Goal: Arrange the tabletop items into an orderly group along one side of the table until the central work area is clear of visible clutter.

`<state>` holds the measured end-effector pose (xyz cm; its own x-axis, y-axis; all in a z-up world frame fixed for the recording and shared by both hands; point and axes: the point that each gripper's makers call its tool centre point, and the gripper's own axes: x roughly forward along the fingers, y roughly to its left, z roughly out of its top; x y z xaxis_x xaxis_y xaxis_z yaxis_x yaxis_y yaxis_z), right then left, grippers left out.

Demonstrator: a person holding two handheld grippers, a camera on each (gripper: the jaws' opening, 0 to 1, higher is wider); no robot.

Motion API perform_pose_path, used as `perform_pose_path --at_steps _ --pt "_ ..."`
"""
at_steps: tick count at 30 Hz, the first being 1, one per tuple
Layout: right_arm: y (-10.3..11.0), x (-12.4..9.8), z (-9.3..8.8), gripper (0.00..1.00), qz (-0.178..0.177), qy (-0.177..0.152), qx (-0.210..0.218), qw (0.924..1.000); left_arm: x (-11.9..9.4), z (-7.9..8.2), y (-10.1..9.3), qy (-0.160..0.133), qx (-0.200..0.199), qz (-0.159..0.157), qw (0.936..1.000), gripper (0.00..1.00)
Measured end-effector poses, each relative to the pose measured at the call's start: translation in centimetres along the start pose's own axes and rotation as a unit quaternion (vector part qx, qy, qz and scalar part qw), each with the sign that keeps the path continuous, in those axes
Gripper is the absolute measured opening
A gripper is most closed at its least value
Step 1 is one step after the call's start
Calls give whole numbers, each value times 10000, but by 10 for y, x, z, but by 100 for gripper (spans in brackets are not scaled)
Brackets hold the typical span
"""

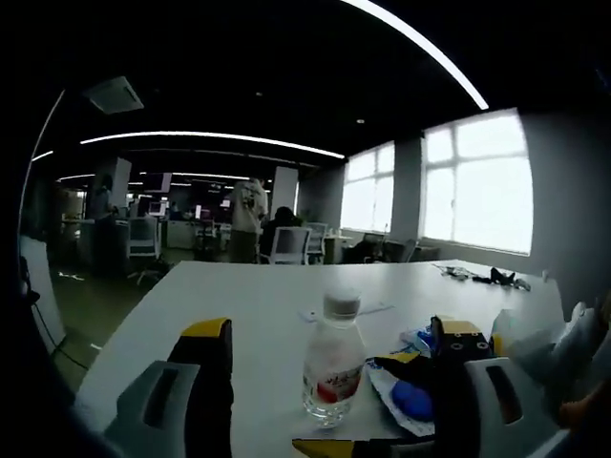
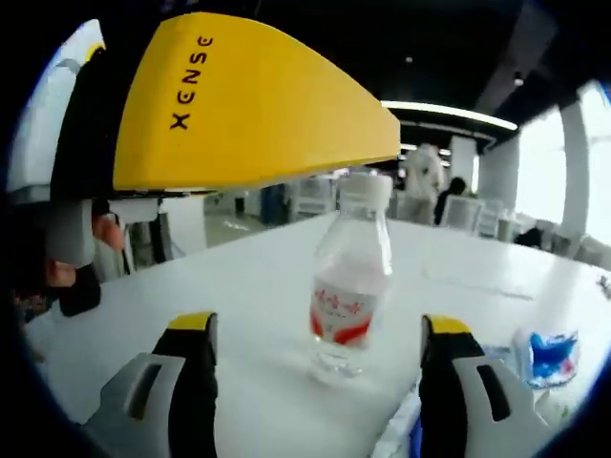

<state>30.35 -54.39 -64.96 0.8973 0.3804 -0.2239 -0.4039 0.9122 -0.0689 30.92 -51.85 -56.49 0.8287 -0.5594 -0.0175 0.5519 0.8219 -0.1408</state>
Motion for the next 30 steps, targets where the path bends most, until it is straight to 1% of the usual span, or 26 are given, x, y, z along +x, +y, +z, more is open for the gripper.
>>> perform_pose_path --at_steps 1,3,5,8,10,12,14,15,16,17,19,22,25,27,30 --pt "1 -2 2 94 62 -17 7 10000 -1 0 0 16 -55 7 10000 93" --pt "2 -8 5 99 191 -26 61 9998 -4 2 0 47 -169 -6 9998 96" --pt "1 -15 8 100 260 -29 60 9996 -6 3 -2 54 -256 -6 9997 100" --pt "-4 -24 15 100 328 -85 9 9994 -7 6 -6 87 -312 -22 9995 100" --pt "-7 -28 17 100 390 -51 12 9992 -7 8 -12 111 -293 -60 9995 100" --pt "-12 -35 21 100 425 -52 48 9991 -7 11 -19 149 -285 -130 9994 100" --pt "-18 -43 26 100 462 -56 57 9989 -9 12 -28 247 -327 -207 9989 100" --pt "-18 -48 31 100 631 -72 111 9979 -11 12 -33 287 -335 -214 9988 100" --pt "-19 -53 33 99 672 -57 95 9977 -13 11 -39 353 -320 -245 9986 100" --pt "-23 -60 38 99 681 -69 -30 9977 -16 11 -44 406 -287 -252 9984 100" --pt "-29 -69 45 98 695 -163 -122 9974 -21 12 -54 469 -241 -235 9983 99" --pt "-43 -81 53 98 658 -203 -3 9976 -25 13 -68 500 -238 -280 9981 99" --pt "-49 -89 61 97 697 -256 7 9972 -27 14 -79 613 -180 -315 9975 100" --pt "-52 -96 67 95 772 -314 57 9965 -28 17 -84 635 -119 -325 9974 100" --pt "-57 -104 69 92 866 -254 149 9958 -29 20 -86 684 -74 -298 9972 99"
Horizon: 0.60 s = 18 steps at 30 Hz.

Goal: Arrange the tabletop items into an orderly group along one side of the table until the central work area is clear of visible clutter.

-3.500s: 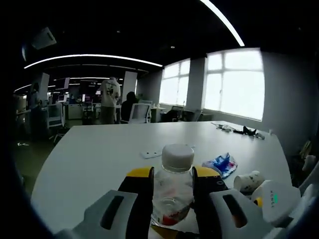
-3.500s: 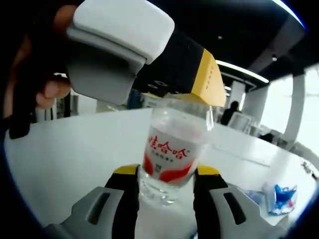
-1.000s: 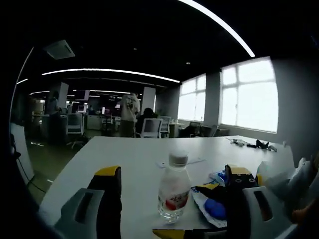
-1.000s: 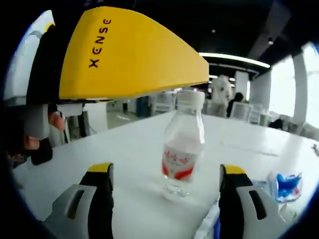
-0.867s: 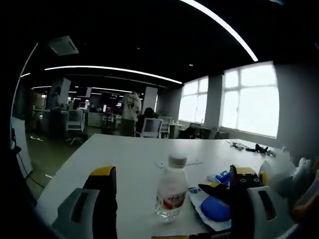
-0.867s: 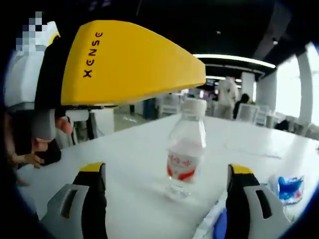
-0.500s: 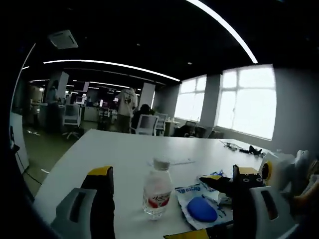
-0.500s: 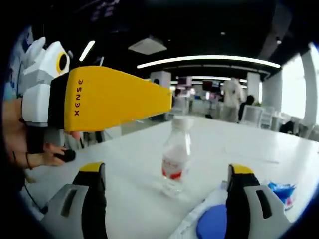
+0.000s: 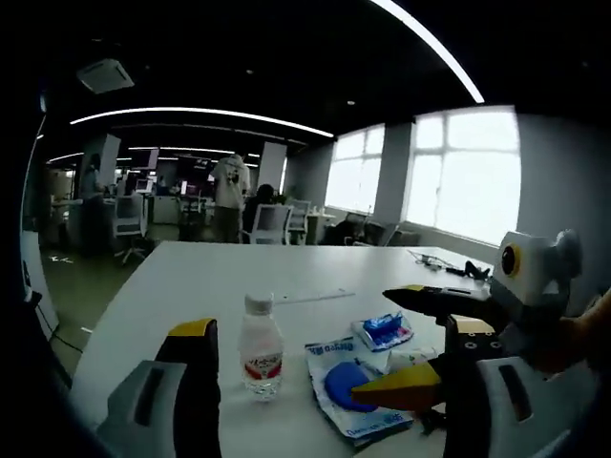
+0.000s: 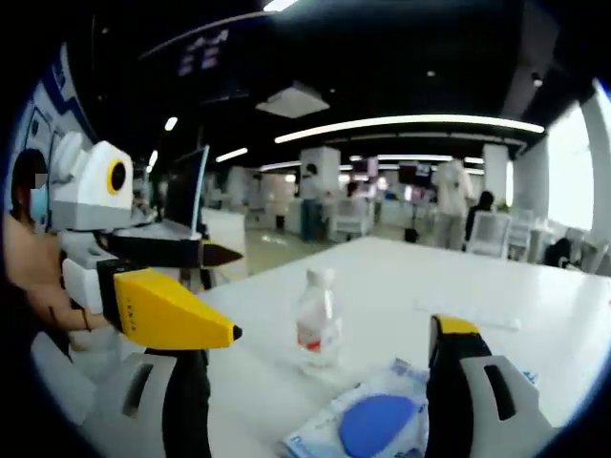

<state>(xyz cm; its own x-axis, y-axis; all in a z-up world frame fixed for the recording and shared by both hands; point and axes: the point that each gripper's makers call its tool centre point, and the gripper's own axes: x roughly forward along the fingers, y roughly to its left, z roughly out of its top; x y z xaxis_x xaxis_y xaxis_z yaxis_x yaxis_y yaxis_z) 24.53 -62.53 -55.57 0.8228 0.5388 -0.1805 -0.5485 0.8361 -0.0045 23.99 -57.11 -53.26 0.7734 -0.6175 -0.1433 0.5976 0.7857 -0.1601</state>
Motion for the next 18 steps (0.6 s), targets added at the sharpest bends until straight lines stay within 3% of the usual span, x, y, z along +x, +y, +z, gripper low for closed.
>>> perform_pose_path --at_steps 5,18 --pt "-12 -20 2 88 -60 2 -71 10000 -3 -1 -4 74 -108 79 9999 97" --pt "-44 -58 -10 87 -511 -15 473 9976 -7 -15 -24 213 -154 -31 9996 95"
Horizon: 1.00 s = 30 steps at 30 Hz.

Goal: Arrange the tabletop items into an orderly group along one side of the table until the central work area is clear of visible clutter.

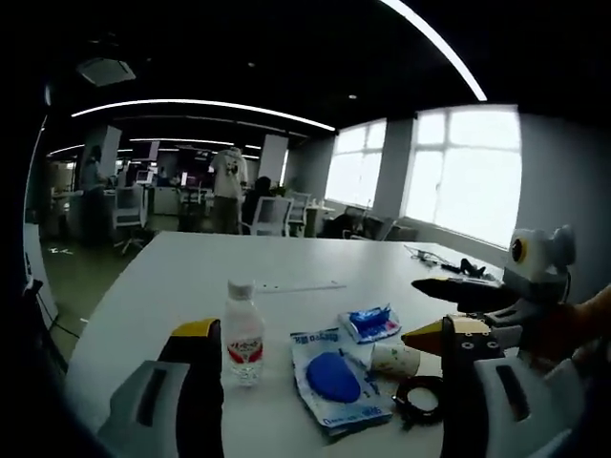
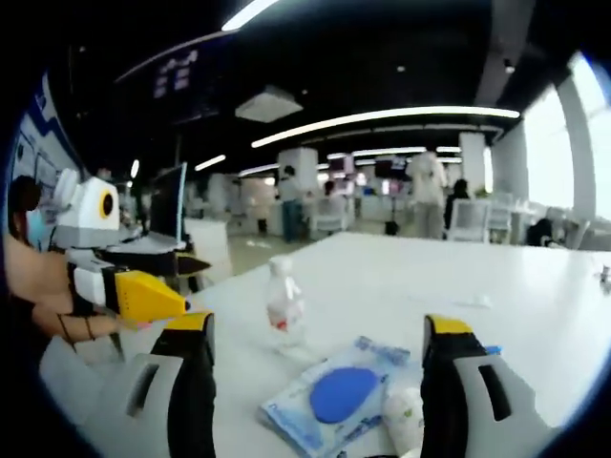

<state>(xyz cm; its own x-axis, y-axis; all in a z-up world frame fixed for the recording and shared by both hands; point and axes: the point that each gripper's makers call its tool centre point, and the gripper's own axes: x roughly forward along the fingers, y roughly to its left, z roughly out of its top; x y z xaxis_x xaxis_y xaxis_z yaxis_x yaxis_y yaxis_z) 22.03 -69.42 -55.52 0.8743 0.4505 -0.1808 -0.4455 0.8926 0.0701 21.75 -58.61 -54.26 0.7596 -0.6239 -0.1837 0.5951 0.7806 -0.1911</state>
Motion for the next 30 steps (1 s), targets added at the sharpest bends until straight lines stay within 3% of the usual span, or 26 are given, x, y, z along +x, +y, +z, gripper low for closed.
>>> perform_pose_path --at_steps 7,10,14,20,30 --pt "-16 -11 -10 84 -201 116 168 9996 6 -13 -5 175 -39 -77 9998 93" --pt "-24 -13 -15 83 -308 180 389 9986 9 -27 -3 485 -232 -36 9985 90" --pt "-34 -17 -22 80 -486 279 575 9968 15 -32 -7 457 -322 -56 9984 89" --pt "-44 -20 -25 77 -647 283 664 9953 26 -50 -9 756 -582 -31 9954 89" --pt "-50 -22 -25 75 -748 230 651 9948 36 -93 -9 1391 -1249 90 9823 85"
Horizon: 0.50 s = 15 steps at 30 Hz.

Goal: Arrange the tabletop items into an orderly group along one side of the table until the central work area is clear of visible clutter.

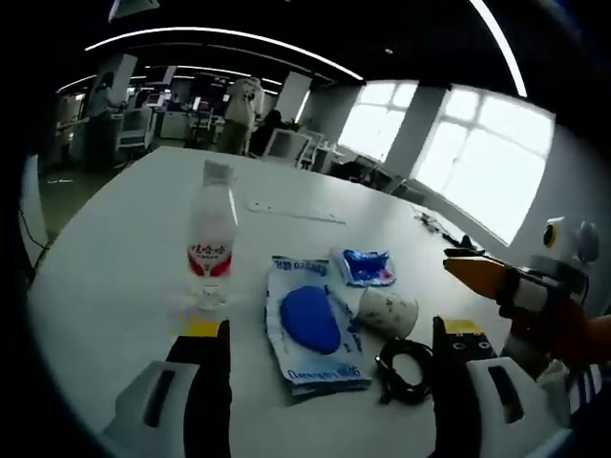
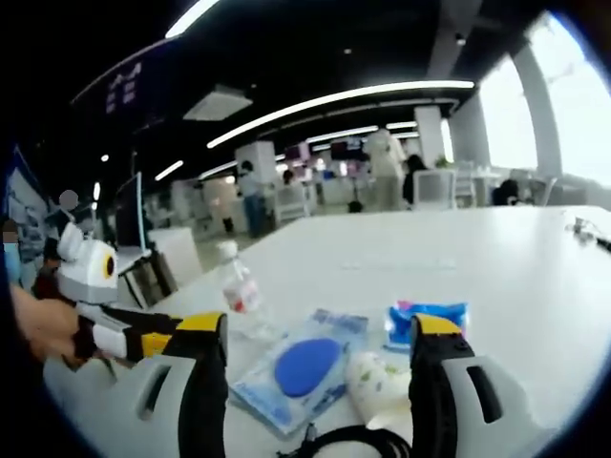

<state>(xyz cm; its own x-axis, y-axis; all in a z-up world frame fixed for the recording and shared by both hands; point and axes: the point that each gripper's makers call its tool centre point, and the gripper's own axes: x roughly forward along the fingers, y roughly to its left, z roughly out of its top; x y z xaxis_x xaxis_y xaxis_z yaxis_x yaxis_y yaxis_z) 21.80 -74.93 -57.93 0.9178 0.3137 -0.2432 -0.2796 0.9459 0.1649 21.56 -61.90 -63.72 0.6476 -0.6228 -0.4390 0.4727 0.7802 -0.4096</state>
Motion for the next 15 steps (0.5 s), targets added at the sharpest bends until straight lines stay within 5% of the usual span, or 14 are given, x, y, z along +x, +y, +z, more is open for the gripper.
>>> perform_pose_path --at_steps 4,15 --pt "-1 0 -1 75 -6 8 -28 10000 9 -14 -4 186 -487 -128 9986 82" --pt "-10 -7 -5 74 -111 46 -32 9999 23 -40 0 675 -625 -60 9957 82"
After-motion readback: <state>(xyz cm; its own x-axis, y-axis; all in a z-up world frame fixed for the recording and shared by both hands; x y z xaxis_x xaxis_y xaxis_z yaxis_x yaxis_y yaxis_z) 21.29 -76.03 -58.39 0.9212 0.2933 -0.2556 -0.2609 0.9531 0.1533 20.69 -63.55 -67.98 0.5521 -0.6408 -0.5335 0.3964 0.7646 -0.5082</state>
